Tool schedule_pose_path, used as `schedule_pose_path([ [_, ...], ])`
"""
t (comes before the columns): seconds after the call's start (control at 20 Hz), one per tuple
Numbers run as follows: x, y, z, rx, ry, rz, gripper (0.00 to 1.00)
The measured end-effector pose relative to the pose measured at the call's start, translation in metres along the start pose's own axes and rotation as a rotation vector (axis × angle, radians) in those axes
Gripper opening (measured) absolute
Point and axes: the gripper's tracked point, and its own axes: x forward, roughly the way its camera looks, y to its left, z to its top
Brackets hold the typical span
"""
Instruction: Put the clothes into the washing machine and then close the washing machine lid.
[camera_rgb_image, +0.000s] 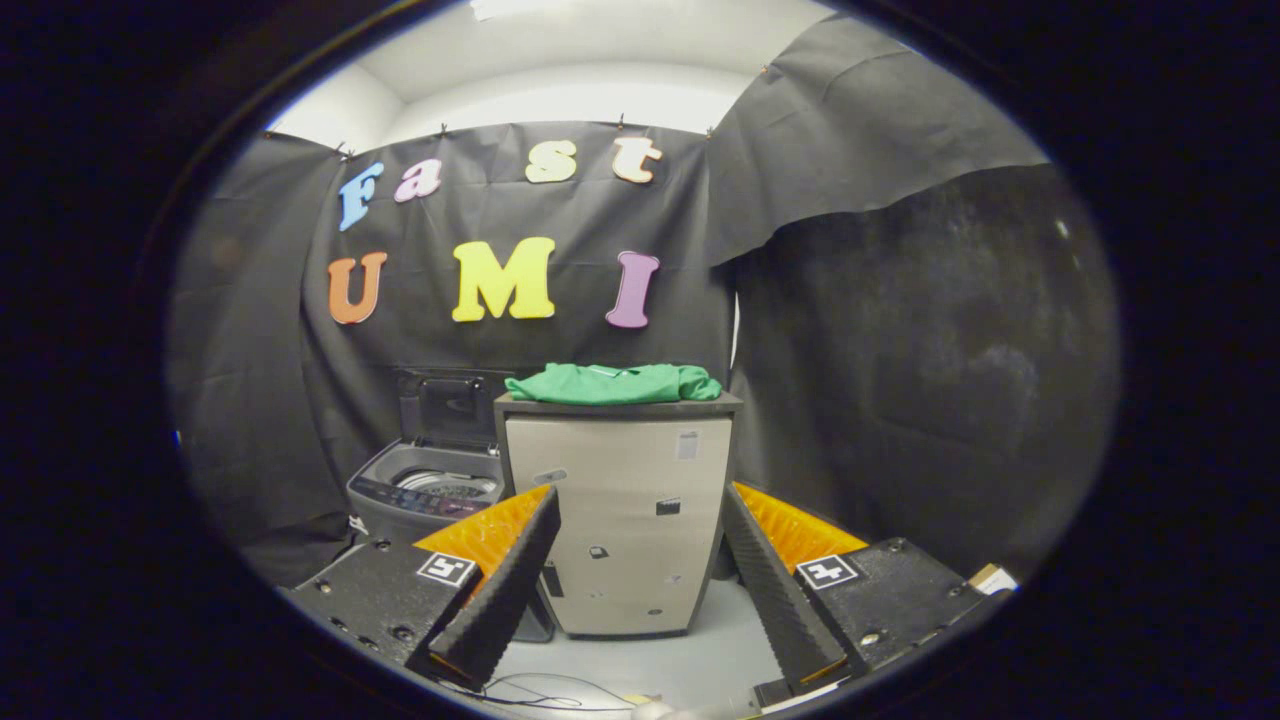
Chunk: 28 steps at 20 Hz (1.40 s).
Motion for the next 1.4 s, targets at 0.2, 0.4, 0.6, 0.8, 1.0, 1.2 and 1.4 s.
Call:
schedule_pose_path([
  [0.2, 0.019, 0.009, 0.025, 0.011, -0.004, -0.027, 1.00],
  [0.4, 0.050, 0.016, 0.059, -0.004, -0.009, -0.057, 1.00],
  [0.6, 0.091, 0.020, 0.101, -0.027, -0.024, -0.055, 1.00],
  [0.8, 0.141, 0.028, 0.140, -0.039, -0.034, -0.015, 1.00],
  [1.0, 0.204, 0.031, 0.166, -0.034, -0.004, 0.019, 1.00],
  [1.2, 0.271, 0.030, 0.187, -0.020, 0.027, 0.054, 1.00],
  [1.4, 0.332, 0.033, 0.196, -0.010, 0.071, 0.094, 1.00],
])
